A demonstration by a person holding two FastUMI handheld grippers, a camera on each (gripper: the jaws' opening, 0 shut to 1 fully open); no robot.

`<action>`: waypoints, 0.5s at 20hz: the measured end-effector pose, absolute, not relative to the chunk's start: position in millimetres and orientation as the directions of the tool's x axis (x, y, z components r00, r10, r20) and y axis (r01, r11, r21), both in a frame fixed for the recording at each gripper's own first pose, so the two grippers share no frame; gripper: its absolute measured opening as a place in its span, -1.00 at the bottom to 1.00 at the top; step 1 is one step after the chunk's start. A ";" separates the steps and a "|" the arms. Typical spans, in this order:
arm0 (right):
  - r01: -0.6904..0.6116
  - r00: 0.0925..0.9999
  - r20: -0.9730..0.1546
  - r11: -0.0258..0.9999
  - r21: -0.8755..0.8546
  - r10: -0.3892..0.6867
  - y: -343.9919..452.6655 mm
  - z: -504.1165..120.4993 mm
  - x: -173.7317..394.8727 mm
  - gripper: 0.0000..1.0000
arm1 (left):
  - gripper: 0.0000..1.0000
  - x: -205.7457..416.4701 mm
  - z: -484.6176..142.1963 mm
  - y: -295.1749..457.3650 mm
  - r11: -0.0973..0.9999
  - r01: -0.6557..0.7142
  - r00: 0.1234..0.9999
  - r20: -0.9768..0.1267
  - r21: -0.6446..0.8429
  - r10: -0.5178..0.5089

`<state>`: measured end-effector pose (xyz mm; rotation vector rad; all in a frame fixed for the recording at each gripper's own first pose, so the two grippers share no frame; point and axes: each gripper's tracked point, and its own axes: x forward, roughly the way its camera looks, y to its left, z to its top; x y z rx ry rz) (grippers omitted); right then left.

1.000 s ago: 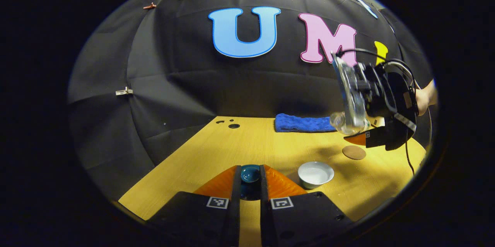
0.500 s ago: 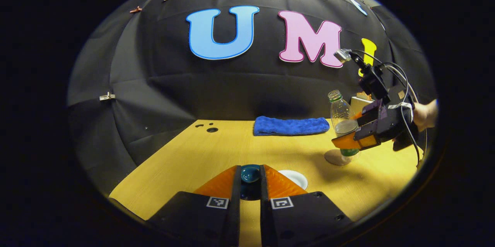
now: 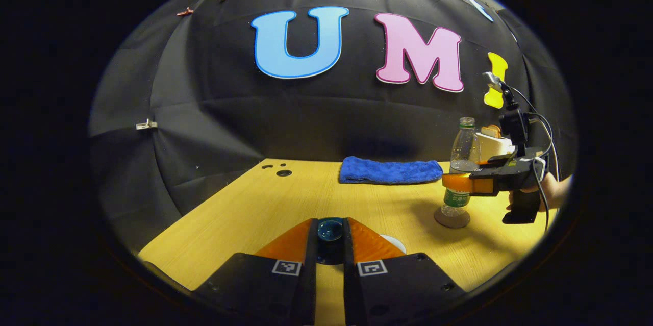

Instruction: Open the teacup lid with one hand, grasp the water bottle and pour water into the teacup with the other hand; after pouring, place the water bottle on the coaster and then close the teacup lid.

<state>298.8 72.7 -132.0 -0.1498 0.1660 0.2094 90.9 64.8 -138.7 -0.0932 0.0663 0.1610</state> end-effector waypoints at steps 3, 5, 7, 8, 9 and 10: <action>-0.196 0.970 -0.164 0.977 -0.084 0.181 65.4 -139.7 302.9 0.48 | -0.55 89.7 -146.2 70.5 0.977 -0.185 0.980 -0.098 -0.103 0.175; -0.186 0.975 -0.145 0.978 -0.096 0.171 55.4 -142.2 303.7 0.48 | -0.48 89.3 -147.3 75.5 0.973 -0.202 0.976 -0.100 -0.109 0.192; -0.188 0.975 -0.138 0.975 -0.115 0.172 62.8 -140.5 299.8 0.49 | -0.48 89.7 -149.6 77.8 0.970 -0.212 0.974 -0.107 -0.115 0.200; -0.189 0.976 -0.132 0.974 -0.129 0.172 66.0 -138.9 298.3 0.51 | -0.48 90.6 -149.2 77.5 0.970 -0.213 0.974 -0.109 -0.118 0.200; -0.194 0.976 -0.131 0.971 -0.138 0.176 66.9 -139.7 300.3 0.53 | -0.55 91.7 -148.8 75.8 0.970 -0.211 0.974 -0.108 -0.119 0.199; -0.201 0.975 -0.129 0.970 -0.138 0.183 68.7 -140.8 299.4 0.54 | -0.55 92.5 -147.1 73.8 0.971 -0.208 0.975 -0.106 -0.119 0.196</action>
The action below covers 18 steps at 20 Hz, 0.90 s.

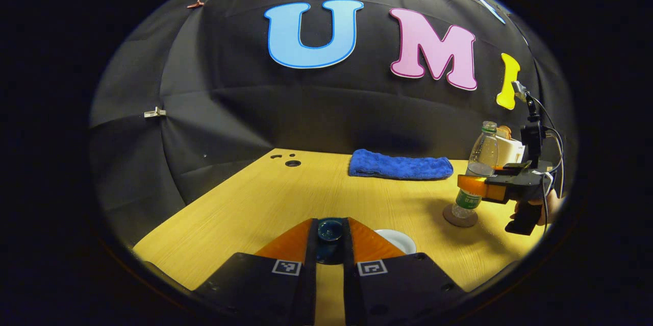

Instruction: Open the teacup lid with one hand, grasp the water bottle and pour water into the teacup with the other hand; after pouring, place the water bottle on the coaster and then close the teacup lid.

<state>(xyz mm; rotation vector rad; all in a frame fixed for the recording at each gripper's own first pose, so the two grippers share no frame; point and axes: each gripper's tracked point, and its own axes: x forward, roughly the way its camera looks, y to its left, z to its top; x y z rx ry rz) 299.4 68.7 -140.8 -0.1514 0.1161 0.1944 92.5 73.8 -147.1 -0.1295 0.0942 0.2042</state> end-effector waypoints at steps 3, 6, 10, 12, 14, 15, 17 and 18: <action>-0.191 0.977 -0.125 0.973 -0.132 0.175 65.5 -142.5 300.7 0.56 | -0.55 96.5 -143.4 66.3 0.976 -0.189 0.979 -0.097 -0.107 0.179; -0.187 0.976 -0.132 0.974 -0.124 0.171 64.4 -143.9 302.5 0.52 | -0.55 99.4 -141.0 58.2 0.980 -0.168 0.983 -0.092 -0.103 0.159; -0.192 0.972 -0.159 0.975 -0.113 0.173 65.7 -152.2 298.6 0.64 | -0.55 99.5 -141.4 53.3 0.981 -0.159 0.985 -0.090 -0.113 0.149; -0.190 0.971 -0.171 0.975 -0.118 0.169 65.6 -154.3 298.5 0.87 | -0.55 100.0 -141.9 54.4 0.980 -0.161 0.984 -0.090 -0.113 0.151; -0.187 0.971 -0.174 0.973 -0.138 0.162 63.8 -155.0 297.4 0.99 | -0.43 98.3 -141.1 56.3 0.980 -0.164 0.984 -0.089 -0.110 0.155; -0.187 0.972 -0.174 0.972 -0.141 0.161 63.9 -156.0 296.1 1.00 | -0.45 98.5 -142.0 56.6 0.981 -0.164 0.984 -0.088 -0.107 0.155; -0.180 0.973 -0.174 0.973 -0.145 0.154 60.9 -156.1 291.6 0.99 | -0.48 99.3 -141.3 57.7 0.981 -0.164 0.984 -0.088 -0.100 0.156; -0.178 0.973 -0.175 0.973 -0.148 0.152 59.5 -156.9 287.7 0.97 | -0.55 99.9 -140.7 57.4 0.982 -0.163 0.984 -0.087 -0.097 0.154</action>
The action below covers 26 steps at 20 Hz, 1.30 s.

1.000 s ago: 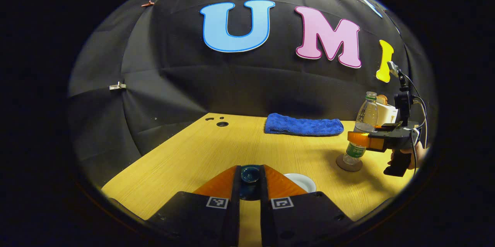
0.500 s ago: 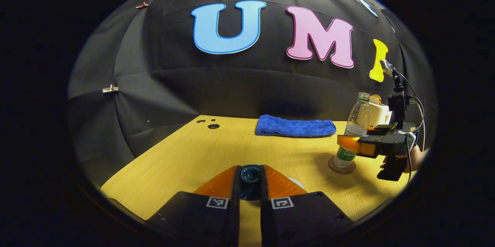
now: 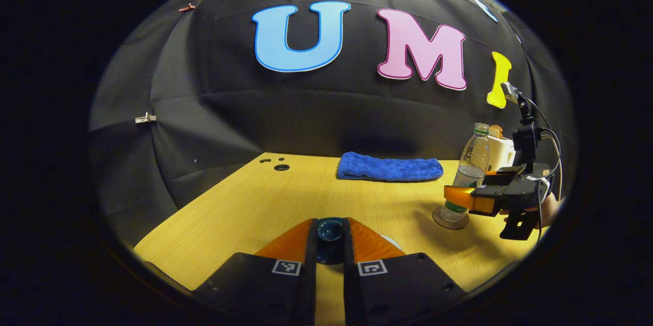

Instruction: Open the teacup lid with one hand, grasp the water bottle and pour water into the teacup with the other hand; after pouring, place the water bottle on the coaster and then close the teacup lid.

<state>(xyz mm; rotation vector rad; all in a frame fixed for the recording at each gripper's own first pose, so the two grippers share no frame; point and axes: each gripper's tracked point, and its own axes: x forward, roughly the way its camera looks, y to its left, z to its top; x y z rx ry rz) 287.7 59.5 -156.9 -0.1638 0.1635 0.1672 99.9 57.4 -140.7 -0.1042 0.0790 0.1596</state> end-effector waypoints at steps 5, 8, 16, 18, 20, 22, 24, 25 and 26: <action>-0.143 0.974 -0.197 0.981 -0.131 0.115 41.0 -167.5 255.2 0.94 | -0.46 108.8 -147.3 44.6 0.986 -0.139 0.987 -0.099 -0.090 0.130; -0.130 0.973 -0.207 0.985 -0.116 0.104 34.6 -171.4 233.9 0.96 | -0.55 114.0 -153.7 28.1 0.991 -0.110 0.989 -0.110 -0.080 0.101; -0.060 0.968 -0.247 0.996 -0.066 0.042 14.2 -179.0 204.0 0.96 | -0.48 123.6 -166.4 5.5 0.997 -0.072 0.988 -0.139 -0.007 0.070; -0.049 0.969 -0.245 0.997 -0.064 0.032 13.6 -178.6 199.4 0.96 | -0.49 123.6 -172.4 1.7 0.998 -0.063 0.986 -0.156 -0.001 0.062; -0.037 0.973 -0.229 0.996 -0.085 0.016 11.4 -175.5 194.2 0.96 | -0.55 124.3 -177.0 -0.1 0.998 -0.059 0.984 -0.166 0.002 0.058; -0.044 0.977 -0.212 0.995 -0.092 0.023 15.2 -172.3 188.9 0.96 | -0.47 125.5 -177.2 0.5 0.998 -0.061 0.984 -0.166 0.007 0.061; -0.056 0.977 -0.209 0.993 -0.099 0.034 18.8 -171.4 185.3 0.96 | -0.44 127.1 -179.3 -0.8 0.998 -0.057 0.984 -0.172 0.009 0.057; -0.063 0.977 -0.209 0.992 -0.105 0.040 21.0 -171.2 184.2 0.96 | -0.43 127.8 -180.8 -1.1 0.998 -0.054 0.983 -0.177 0.011 0.055; -0.067 0.977 -0.209 0.991 -0.112 0.043 22.3 -171.4 183.1 0.96 | -0.41 128.7 -181.8 -0.6 0.998 -0.055 0.982 -0.182 0.016 0.056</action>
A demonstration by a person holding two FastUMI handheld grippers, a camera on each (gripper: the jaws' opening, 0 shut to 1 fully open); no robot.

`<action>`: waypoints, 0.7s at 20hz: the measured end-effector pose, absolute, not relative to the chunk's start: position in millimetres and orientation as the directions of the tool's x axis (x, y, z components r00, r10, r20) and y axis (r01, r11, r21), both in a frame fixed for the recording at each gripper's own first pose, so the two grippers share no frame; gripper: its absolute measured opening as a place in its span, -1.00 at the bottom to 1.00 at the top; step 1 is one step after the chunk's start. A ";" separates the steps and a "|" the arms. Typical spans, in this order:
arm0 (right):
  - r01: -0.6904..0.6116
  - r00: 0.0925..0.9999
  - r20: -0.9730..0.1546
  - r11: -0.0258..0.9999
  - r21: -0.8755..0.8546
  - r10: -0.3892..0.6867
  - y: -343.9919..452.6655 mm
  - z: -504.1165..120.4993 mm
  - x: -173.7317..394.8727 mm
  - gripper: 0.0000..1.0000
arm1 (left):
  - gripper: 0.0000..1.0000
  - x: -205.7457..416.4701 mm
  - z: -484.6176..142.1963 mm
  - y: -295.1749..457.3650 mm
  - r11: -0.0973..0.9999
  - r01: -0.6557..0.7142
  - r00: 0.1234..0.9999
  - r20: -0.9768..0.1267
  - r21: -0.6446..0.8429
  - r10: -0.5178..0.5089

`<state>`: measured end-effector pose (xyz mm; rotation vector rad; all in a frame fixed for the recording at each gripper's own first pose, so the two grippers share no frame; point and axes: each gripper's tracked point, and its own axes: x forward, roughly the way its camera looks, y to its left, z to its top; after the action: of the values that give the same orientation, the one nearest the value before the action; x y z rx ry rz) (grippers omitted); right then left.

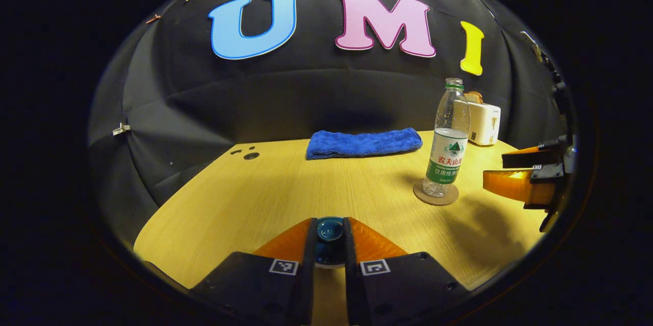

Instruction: Open the teacup lid with one hand, grasp the water bottle and pour water into the teacup with the other hand; after pouring, place the water bottle on the coaster and then close the teacup lid.

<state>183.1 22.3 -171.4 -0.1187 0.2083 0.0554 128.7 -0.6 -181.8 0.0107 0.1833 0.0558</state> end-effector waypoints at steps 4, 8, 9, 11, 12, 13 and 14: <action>-0.069 0.974 -0.222 0.991 -0.118 0.041 23.1 -173.2 178.5 0.97 | -0.31 129.0 -180.0 0.0 0.998 -0.054 0.982 -0.181 0.023 0.057; -0.048 0.975 -0.222 0.993 -0.107 0.023 20.7 -159.4 168.5 0.96 | 0.19 120.0 -164.6 1.9 0.998 -0.051 0.987 -0.152 0.028 0.055; -0.043 0.976 -0.216 0.993 -0.110 0.018 19.7 -151.4 166.0 0.96 | 0.32 117.2 -156.4 3.0 0.998 -0.050 0.989 -0.139 0.032 0.054; -0.034 0.979 -0.206 0.992 -0.124 0.008 19.8 -135.9 157.5 0.96 | 0.87 105.7 -135.9 5.7 0.998 -0.057 0.992 -0.110 0.028 0.060; -0.032 0.980 -0.198 0.992 -0.122 0.008 21.5 -126.7 151.8 0.96 | 0.99 101.7 -121.4 4.5 0.999 -0.050 0.995 -0.084 0.022 0.052; -0.034 0.982 -0.191 0.993 -0.117 0.011 25.2 -117.6 146.1 0.96 | 0.94 93.1 -104.9 3.8 0.999 -0.047 0.997 -0.053 0.022 0.049; -0.032 0.983 -0.184 0.993 -0.117 0.010 28.4 -107.4 141.0 0.96 | 1.00 84.5 -85.0 6.2 0.998 -0.057 0.998 -0.019 0.029 0.057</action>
<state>141.0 28.4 -107.4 -0.1195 0.1839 0.0208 84.5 6.2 -85.0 0.0281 0.0200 0.0570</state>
